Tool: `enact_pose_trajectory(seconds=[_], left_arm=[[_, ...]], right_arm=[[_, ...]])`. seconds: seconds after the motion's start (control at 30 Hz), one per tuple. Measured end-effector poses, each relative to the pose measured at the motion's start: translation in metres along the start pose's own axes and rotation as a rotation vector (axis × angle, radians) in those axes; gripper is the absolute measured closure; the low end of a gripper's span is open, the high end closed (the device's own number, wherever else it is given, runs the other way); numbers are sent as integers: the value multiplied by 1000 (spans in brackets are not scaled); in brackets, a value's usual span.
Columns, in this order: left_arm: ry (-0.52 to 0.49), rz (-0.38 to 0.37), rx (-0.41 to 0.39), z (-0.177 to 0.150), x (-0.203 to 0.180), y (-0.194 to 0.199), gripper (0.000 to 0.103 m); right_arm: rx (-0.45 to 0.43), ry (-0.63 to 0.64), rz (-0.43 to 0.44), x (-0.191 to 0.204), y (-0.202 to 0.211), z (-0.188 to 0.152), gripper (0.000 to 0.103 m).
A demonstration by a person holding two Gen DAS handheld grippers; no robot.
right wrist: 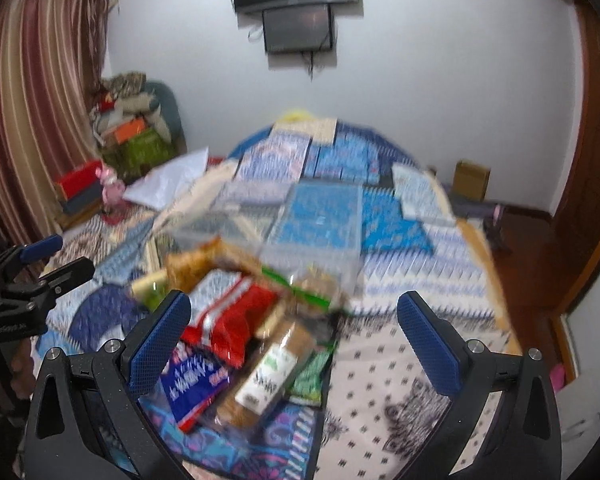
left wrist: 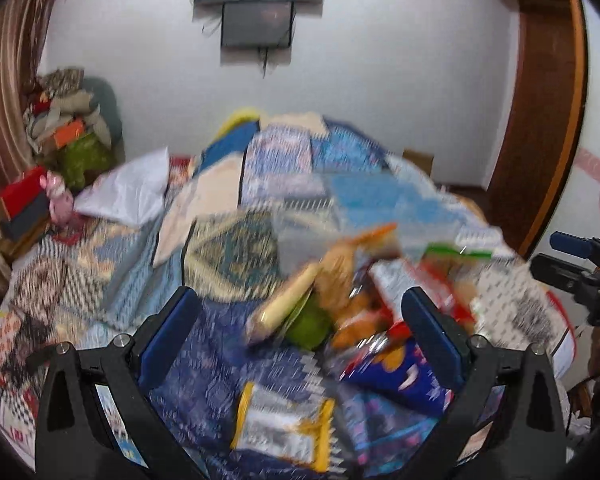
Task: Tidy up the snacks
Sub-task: 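Grasp the chip bag with the left tool while the right grasps the biscuit roll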
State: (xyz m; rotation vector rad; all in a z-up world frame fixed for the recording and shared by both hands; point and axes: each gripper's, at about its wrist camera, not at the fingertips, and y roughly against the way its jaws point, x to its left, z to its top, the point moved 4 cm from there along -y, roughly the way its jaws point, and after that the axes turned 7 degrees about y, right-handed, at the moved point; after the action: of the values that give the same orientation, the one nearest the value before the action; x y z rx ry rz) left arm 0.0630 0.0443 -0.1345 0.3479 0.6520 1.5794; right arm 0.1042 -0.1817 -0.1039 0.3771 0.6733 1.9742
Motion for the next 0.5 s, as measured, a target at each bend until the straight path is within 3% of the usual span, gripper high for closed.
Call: enact_pose_trajectory(seconds=[0.13, 0.2, 0.3, 0.5], left_arm=[[35, 32, 92, -25, 19, -18, 0], [42, 41, 144, -39, 27, -26, 0], [57, 41, 186, -52, 35, -31, 0], [151, -16, 274, -72, 48, -45, 0]], right_arm=[[80, -16, 29, 1, -16, -18, 2], [121, -23, 44, 3, -25, -25, 11], [164, -50, 73, 4, -37, -33, 13], [220, -76, 98, 4, -51, -45, 24]])
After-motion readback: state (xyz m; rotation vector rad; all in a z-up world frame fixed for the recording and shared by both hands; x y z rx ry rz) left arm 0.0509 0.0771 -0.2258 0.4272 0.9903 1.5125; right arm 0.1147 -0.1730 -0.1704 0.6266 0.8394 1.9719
